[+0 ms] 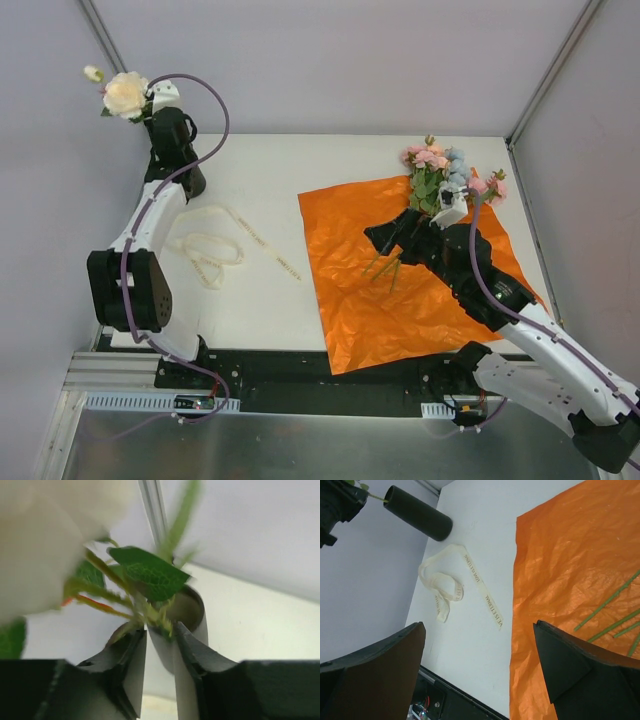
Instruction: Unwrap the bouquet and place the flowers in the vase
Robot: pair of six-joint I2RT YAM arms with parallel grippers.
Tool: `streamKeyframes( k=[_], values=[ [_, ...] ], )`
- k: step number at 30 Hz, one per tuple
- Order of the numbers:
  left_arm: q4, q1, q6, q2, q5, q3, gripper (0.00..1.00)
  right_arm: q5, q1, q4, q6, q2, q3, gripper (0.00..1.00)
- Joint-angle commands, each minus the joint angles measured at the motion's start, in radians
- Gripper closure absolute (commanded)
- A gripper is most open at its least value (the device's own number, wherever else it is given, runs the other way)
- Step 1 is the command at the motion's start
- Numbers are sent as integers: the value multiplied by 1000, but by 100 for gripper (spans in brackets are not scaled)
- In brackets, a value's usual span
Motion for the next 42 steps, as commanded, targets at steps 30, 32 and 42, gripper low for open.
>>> streamKeyframes(
  k=[30,32,42],
  values=[
    [-512,-217,-678,-623,1085,-377,1,158,-263,32,33,345,-91,32],
    [-516,-241,-661,-597,1101,-409,1,140,-302,44,28,377,-91,36],
    [-687,-241,-554,-552,1077,-379,1,86,-431,118,50,518,-91,53]
  ],
)
